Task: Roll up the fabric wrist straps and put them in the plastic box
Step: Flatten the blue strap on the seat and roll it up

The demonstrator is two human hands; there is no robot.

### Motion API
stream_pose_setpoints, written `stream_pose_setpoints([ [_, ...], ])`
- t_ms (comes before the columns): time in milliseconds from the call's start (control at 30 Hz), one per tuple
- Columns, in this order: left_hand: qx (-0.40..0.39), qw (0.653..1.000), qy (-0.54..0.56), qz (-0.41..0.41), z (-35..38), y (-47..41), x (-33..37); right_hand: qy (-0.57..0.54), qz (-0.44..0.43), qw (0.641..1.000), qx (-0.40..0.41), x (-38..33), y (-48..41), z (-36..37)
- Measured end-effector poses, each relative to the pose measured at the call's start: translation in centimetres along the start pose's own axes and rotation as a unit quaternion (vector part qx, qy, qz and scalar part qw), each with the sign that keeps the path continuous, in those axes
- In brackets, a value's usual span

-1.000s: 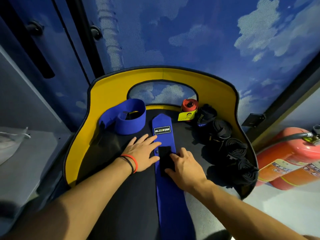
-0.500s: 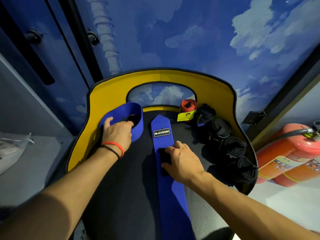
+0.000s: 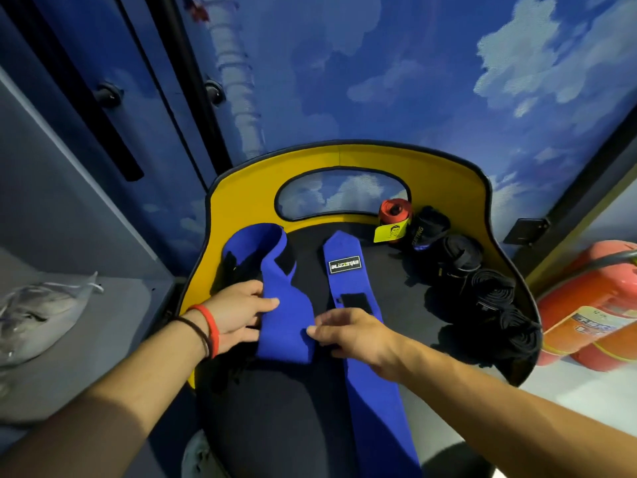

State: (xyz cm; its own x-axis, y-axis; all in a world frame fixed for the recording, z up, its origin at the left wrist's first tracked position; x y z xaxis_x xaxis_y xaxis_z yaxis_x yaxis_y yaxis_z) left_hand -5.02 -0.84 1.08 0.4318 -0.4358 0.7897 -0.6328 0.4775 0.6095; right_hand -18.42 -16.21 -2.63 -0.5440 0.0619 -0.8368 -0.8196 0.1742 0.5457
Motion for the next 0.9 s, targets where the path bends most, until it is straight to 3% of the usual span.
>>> stream_pose_setpoints([
  [200,-0.003,0.991,0.134,0.007,0.6,0.1,-0.7,-0.091,0.018,0.992,-0.089,-0.5,1.3,2.5],
  [367,0.01,0.997,0.08,0.011,-0.6,0.1,-0.4,-0.075,0.025,0.993,-0.085,-0.8,1.3,2.5],
  [533,-0.001,0.999,0.04,-0.004,-1.6,-0.3,-1.2,-0.01,0.048,0.994,-0.102,0.1,1.4,2.6],
  [633,0.024,1.0,-0.015,-0.009,-2.4,-0.6,-1.6,0.094,0.077,0.983,-0.136,0.9,1.7,2.4],
  [900,0.062,0.993,-0.1,0.015,-2.5,-1.7,-2.6,0.317,0.189,0.895,-0.252,2.8,3.0,4.4],
])
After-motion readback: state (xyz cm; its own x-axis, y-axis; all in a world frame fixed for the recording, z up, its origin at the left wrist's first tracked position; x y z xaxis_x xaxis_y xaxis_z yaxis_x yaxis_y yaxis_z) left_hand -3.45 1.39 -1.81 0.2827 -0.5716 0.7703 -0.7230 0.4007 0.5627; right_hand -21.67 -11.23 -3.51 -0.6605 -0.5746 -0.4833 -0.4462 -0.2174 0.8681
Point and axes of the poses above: each hand's wrist, its own y-axis away from the middle knuckle, its own z-axis out of the palm, x = y × z, the point moved 2 cm from there along -y, towards the middle knuckle
